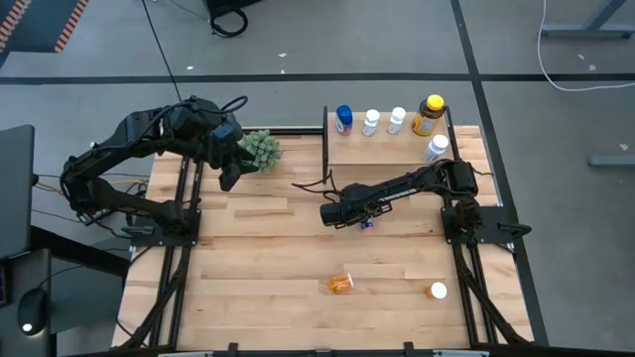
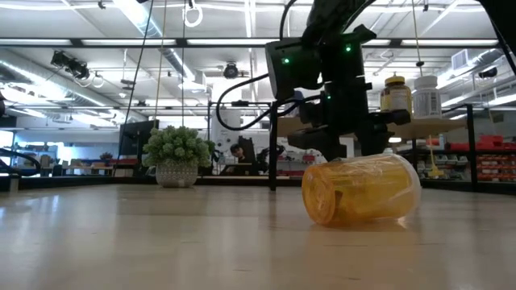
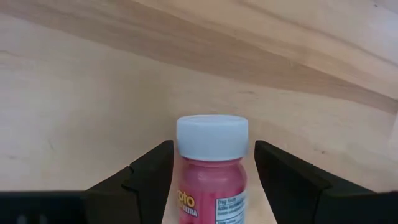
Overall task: Pick and place medicine bottles onto shelf by color
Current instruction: Put the pink medicine bottle on the shelf
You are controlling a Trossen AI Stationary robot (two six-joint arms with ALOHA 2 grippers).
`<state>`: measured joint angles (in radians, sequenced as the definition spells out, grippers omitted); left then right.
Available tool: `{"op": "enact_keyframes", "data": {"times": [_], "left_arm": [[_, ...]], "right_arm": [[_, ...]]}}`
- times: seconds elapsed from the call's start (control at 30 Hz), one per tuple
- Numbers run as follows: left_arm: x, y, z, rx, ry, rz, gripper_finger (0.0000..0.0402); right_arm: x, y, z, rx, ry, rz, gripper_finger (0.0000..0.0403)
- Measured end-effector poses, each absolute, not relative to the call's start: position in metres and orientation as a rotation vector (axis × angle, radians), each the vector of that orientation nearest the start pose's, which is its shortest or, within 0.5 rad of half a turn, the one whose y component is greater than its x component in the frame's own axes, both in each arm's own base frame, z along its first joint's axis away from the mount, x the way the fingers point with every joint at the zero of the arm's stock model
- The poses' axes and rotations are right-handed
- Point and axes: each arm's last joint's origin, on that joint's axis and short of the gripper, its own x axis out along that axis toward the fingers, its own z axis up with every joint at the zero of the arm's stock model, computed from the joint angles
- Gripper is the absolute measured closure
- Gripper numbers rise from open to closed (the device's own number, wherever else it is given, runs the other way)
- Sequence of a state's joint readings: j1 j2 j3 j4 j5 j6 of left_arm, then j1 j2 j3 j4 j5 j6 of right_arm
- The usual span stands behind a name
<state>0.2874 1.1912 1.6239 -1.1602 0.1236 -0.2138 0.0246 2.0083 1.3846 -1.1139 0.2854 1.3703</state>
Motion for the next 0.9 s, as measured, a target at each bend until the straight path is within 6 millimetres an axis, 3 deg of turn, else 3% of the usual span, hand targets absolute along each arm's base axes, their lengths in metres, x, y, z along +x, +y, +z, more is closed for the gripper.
{"op": "enact_keyframes", "data": {"times": [0.4,0.9], "left_arm": [[0.185,0.051,0.442,-0.353,0.696,0.233,0.0223],[0.183,0.051,0.440,-0.347,0.724,0.265,0.0227]], "right_arm": [[0.353,-0.019,0.154,0.724,1.213,-1.266,0.0170],[0.353,-0.018,0.153,0.759,1.240,-1.255,0.0170]]}}
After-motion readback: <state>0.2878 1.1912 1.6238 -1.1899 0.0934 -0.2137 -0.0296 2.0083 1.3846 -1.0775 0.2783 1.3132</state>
